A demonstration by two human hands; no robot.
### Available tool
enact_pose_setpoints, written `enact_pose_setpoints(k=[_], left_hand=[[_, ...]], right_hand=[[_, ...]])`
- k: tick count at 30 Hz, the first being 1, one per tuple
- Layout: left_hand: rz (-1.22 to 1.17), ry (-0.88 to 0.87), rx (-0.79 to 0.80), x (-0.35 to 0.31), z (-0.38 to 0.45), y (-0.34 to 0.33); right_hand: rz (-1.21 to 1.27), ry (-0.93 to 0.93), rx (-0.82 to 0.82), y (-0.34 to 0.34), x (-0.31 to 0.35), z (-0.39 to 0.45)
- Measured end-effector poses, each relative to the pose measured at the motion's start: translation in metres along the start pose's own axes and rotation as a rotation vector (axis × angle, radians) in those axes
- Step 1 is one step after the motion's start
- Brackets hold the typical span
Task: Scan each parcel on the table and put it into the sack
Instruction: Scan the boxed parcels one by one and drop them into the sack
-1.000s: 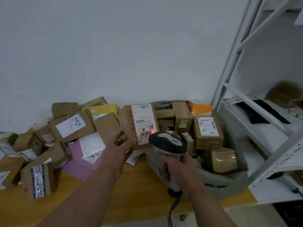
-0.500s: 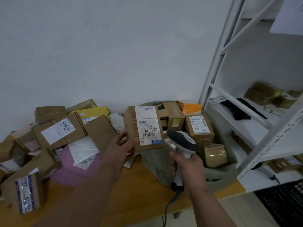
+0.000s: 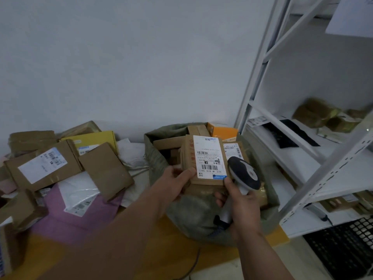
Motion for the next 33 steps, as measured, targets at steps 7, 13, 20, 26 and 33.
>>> enact_pose_setpoints(k=[7,13,20,26,33], left_hand=[[0.43,-0.051,-0.093,-0.022,0.033,-0.03],[0.887,0.0,-0.273,0.001,0.056,-0.012],[0.78,-0.106,-0.614,-0.014,0.039,0.026],[0.702,-0.091,-0.567,-0.01,0.033,0.023],[0.704,-0.109,-0.637,-0.004,0.021,0.029]], right_hand=[[-0.108,-0.018,0.021,0.015,-0.016,0.07],[-0.188,-0.1,0.091,-0.001,-0.051,0.097],[-0.177,-0.207,0.277,-0.049,-0.077,0.106],[-0.063,-0.341,0.317,-0.049,-0.092,0.1],[-0.165,-0.21,0.214,-0.027,-0.062,0.098]])
Point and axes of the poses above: each hand's wrist, its own z-axis towards the middle knuckle, its own y-axis out of the back of the hand, x = y × z, the point moved 8 cm from there along z, towards the middle knuckle, and after that the axes turned 11 degrees about y, right-handed, at the moved point
